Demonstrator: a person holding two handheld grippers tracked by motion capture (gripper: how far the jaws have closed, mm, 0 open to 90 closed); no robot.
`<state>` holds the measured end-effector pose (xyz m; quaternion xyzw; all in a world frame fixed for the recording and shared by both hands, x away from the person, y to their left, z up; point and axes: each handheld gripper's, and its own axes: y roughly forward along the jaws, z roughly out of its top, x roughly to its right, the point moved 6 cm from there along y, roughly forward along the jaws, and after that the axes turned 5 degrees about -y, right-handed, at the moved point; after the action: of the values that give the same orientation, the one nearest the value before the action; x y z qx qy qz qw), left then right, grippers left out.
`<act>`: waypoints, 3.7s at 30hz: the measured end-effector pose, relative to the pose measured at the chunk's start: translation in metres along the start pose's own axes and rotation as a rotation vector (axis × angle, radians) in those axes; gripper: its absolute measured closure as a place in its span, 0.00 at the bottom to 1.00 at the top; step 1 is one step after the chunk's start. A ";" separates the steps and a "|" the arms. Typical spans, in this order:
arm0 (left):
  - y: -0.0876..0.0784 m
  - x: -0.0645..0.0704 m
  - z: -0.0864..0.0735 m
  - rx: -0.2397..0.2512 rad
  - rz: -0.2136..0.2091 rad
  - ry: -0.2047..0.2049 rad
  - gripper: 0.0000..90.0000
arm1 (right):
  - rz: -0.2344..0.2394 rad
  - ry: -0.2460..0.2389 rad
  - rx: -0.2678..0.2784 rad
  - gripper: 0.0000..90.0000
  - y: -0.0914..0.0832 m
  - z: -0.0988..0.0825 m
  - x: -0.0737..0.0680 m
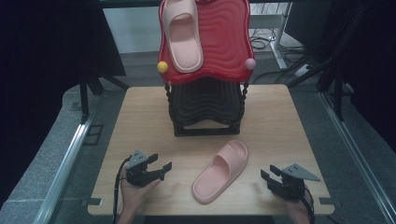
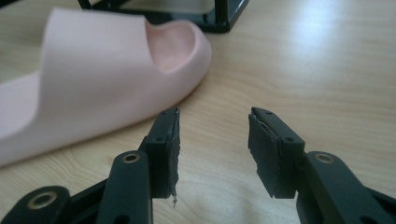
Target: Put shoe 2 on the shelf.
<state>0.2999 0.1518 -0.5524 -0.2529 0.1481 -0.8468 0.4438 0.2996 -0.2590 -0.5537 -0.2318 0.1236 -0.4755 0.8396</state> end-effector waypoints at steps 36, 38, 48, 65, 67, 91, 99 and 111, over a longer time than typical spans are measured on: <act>0.090 0.082 0.021 -0.110 -0.110 0.126 0.67 | -0.026 0.075 0.010 0.58 -0.012 -0.001 0.020; 0.092 0.083 0.020 -0.115 -0.110 0.128 0.68 | -0.032 0.080 0.013 0.58 -0.011 0.000 0.021; 0.104 0.087 0.017 -0.137 -0.117 0.140 0.72 | -0.032 0.075 0.004 0.57 -0.010 -0.001 0.020; 0.133 0.101 0.010 -0.203 -0.085 0.177 0.88 | -0.031 0.070 0.002 0.57 -0.010 -0.002 0.020; 0.133 0.101 0.011 -0.201 -0.080 0.177 0.89 | -0.031 0.069 0.001 0.57 -0.010 -0.002 0.020; 0.068 0.082 0.010 0.109 -0.106 0.018 0.93 | -0.038 0.070 0.006 0.57 -0.009 -0.001 0.021; 0.058 0.071 0.007 0.157 -0.104 -0.035 0.93 | -0.045 0.073 0.011 0.57 -0.009 0.000 0.022; 0.039 0.065 0.023 0.241 -0.088 -0.054 0.94 | -0.046 0.083 0.018 0.57 -0.010 0.001 0.024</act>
<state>0.3083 0.0755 -0.5331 -0.2269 0.0219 -0.8700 0.4372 0.3044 -0.2836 -0.5475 -0.2073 0.1487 -0.5051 0.8245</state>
